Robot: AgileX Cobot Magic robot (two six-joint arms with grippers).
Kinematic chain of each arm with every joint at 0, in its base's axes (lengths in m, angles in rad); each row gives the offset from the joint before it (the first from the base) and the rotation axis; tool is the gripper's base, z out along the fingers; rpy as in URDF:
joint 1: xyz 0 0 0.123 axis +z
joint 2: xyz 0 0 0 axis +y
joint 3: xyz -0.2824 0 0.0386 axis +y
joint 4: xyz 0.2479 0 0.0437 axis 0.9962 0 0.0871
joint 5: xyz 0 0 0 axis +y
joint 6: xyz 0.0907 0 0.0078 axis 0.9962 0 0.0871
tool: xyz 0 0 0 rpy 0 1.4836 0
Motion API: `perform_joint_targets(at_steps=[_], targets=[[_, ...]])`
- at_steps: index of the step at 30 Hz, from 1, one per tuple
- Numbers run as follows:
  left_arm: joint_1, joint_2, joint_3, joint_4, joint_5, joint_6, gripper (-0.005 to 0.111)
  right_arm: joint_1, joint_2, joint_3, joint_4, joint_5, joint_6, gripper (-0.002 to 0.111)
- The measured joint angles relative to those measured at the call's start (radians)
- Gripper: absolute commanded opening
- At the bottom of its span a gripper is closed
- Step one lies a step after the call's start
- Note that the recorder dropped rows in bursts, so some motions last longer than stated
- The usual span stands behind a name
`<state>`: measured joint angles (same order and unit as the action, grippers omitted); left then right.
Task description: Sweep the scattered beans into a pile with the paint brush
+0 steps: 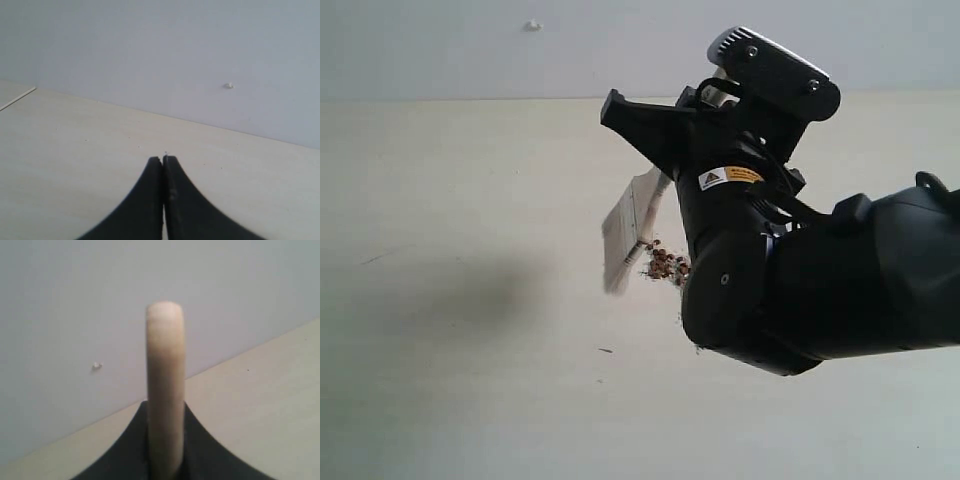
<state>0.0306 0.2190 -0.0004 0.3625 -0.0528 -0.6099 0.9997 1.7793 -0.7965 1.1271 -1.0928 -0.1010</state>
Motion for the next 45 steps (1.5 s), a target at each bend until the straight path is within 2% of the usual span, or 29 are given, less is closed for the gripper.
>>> perform_joint_targets(at_steps=[11,41,45], targets=[[0.000,0.000,0.000,0.000,0.000,0.000,0.000,0.000,0.000,0.000,-0.005,0.057,0.000,0.000],[0.000,0.000,0.000,0.000,0.000,0.000,0.000,0.000,0.002,0.000,-0.005,0.057,0.000,0.000],[0.000,0.000,0.000,0.000,0.000,0.000,0.000,0.000,0.002,0.000,-0.009,0.012,0.000,0.000]])
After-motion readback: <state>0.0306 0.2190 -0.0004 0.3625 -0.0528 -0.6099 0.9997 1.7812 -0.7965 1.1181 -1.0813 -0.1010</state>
